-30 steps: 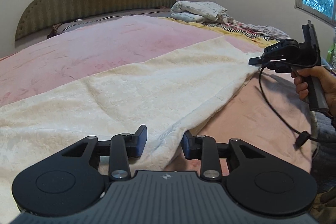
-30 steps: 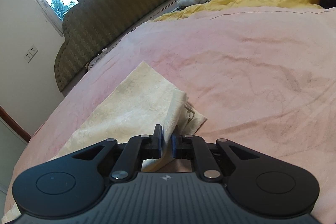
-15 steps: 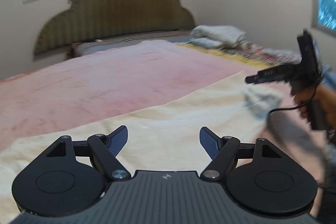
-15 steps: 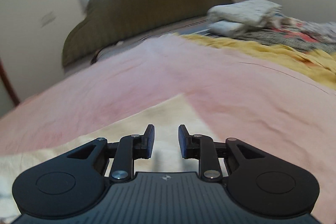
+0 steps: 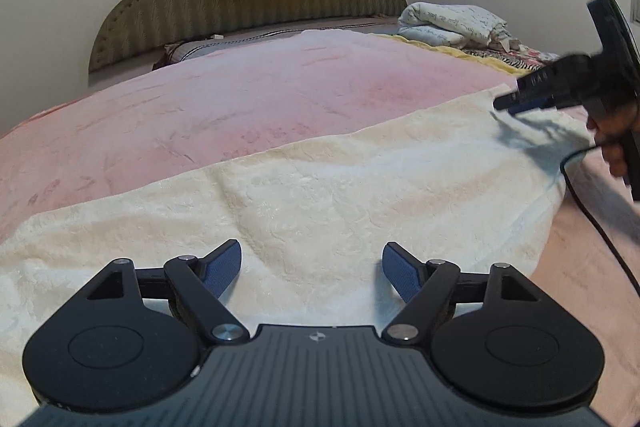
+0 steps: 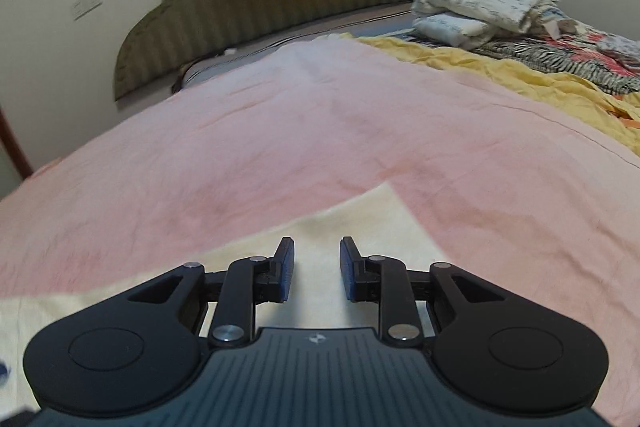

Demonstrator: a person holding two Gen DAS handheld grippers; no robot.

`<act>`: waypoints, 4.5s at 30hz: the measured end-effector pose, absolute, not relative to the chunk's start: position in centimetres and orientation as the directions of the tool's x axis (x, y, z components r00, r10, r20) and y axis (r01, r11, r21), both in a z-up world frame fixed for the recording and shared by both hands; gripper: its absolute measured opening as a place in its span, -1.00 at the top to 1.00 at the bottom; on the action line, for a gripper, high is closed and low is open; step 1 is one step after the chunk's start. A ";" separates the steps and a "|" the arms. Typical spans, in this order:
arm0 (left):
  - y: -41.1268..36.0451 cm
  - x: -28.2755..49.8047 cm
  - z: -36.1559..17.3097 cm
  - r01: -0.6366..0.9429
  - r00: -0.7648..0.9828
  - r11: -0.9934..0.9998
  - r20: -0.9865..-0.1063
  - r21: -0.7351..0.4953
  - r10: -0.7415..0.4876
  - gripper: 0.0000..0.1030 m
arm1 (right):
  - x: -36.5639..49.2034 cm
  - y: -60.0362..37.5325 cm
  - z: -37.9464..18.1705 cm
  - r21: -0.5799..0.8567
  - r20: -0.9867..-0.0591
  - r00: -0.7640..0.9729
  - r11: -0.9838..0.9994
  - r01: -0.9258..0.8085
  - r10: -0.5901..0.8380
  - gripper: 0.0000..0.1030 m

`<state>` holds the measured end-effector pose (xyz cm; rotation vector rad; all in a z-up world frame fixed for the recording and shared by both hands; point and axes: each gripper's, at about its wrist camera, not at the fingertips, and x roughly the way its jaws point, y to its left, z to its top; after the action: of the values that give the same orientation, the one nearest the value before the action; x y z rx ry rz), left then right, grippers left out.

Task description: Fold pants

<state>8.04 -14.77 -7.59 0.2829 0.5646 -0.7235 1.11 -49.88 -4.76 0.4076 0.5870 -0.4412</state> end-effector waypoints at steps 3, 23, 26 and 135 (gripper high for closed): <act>-14.9 8.2 -8.1 0.682 0.612 0.731 -0.580 0.041 -0.538 -0.68 | 1.5 -49.2 -5.6 0.215 -0.625 0.733 0.843 0.494 -0.270 0.54; -14.5 8.9 -8.5 0.662 0.594 0.749 -0.605 -0.006 -0.530 -1.00 | -3.3 -40.6 -5.7 0.069 -0.550 0.795 0.935 0.347 -0.255 0.39; -14.5 9.0 -8.5 0.662 0.594 0.749 -0.605 -0.007 -0.530 -1.00 | -3.7 -40.1 -6.2 0.130 -0.591 0.799 0.965 0.226 -0.108 0.32; -7.1 12.3 -4.6 0.527 0.707 0.848 -0.531 -0.044 -0.467 0.83 | 2.3 -16.3 -5.8 -0.359 -0.499 0.840 0.831 -0.425 0.213 0.61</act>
<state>12.28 -7.08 -4.58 0.1143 0.5574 -0.5536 2.31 -16.31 -5.78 -0.4800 0.4614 0.3513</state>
